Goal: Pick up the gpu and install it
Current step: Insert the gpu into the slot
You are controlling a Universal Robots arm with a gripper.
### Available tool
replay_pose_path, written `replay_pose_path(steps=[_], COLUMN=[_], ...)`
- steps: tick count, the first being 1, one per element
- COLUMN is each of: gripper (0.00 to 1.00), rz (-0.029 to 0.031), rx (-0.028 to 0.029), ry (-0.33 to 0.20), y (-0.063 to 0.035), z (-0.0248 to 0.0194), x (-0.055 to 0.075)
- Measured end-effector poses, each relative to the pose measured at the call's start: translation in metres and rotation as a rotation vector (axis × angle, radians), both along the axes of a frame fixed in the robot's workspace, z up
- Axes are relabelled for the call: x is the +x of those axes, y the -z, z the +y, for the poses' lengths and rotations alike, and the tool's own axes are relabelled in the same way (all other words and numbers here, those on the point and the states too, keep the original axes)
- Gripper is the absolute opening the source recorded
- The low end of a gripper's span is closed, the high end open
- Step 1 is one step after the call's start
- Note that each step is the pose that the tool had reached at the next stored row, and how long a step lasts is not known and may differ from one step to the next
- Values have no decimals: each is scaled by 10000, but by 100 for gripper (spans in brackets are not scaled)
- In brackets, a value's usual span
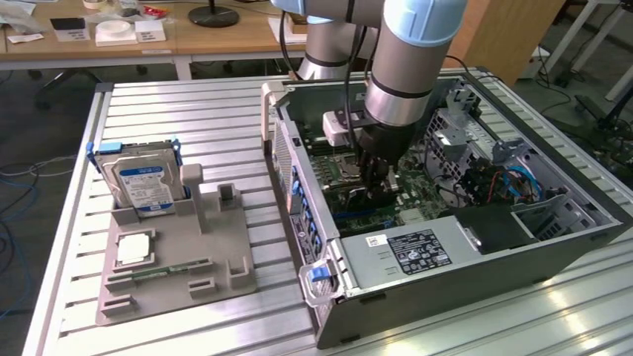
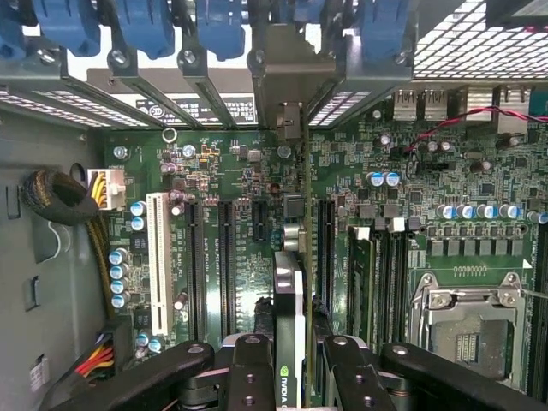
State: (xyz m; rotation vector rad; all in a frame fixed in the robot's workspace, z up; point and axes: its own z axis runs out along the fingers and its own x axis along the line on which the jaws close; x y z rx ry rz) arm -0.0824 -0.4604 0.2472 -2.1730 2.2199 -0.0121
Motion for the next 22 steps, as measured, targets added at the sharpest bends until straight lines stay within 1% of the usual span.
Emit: replay_pose_path(steps=[13, 22], gripper=[27, 27], rz=[2, 1], rx=[-6, -2], ry=[0, 1], y=[42, 44], z=[-1, 0], x=[-1, -1])
